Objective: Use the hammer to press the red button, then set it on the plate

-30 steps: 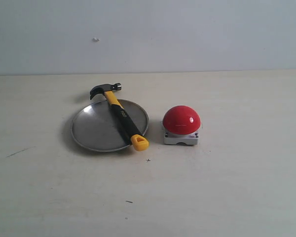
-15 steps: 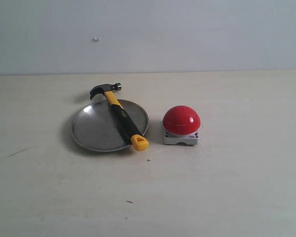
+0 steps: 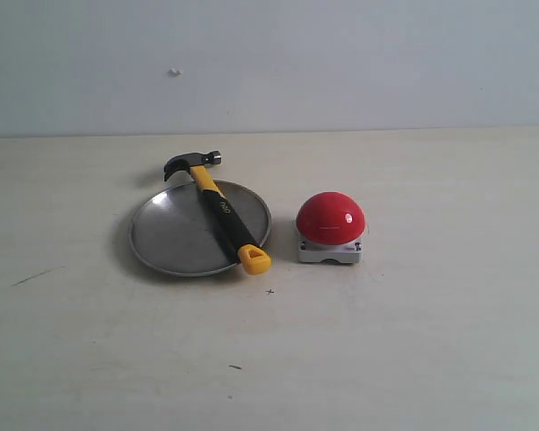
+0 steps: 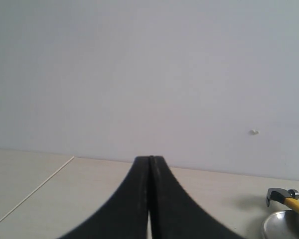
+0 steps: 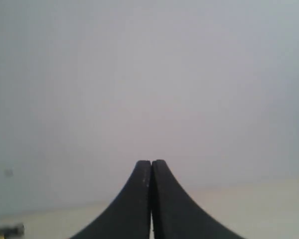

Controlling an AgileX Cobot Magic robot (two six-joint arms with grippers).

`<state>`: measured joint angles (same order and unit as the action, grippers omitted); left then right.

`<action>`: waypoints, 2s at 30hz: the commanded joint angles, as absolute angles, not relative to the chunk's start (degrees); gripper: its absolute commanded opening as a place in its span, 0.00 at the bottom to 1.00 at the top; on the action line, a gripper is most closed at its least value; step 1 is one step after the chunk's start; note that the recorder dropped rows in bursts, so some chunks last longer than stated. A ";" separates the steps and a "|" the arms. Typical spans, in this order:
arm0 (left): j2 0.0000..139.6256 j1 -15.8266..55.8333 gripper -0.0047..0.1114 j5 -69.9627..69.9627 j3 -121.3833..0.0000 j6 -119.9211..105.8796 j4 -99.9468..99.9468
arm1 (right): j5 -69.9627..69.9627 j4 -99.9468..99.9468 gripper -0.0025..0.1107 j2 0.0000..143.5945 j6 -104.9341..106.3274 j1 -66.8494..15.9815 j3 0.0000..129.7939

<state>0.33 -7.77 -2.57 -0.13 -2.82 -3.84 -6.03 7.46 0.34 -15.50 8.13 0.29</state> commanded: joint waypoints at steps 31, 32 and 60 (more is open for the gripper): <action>0.00 -8.04 0.04 -2.78 0.00 -2.56 -3.63 | 1.29 5.94 0.02 0.00 -10.52 8.47 0.00; 0.00 -8.04 0.04 -2.78 0.00 -2.56 -3.63 | 1.29 5.94 0.02 0.00 -10.52 8.47 0.00; 0.00 -8.04 0.04 -2.78 0.00 -2.67 -3.63 | 1.29 5.94 0.02 0.00 -10.52 8.47 0.00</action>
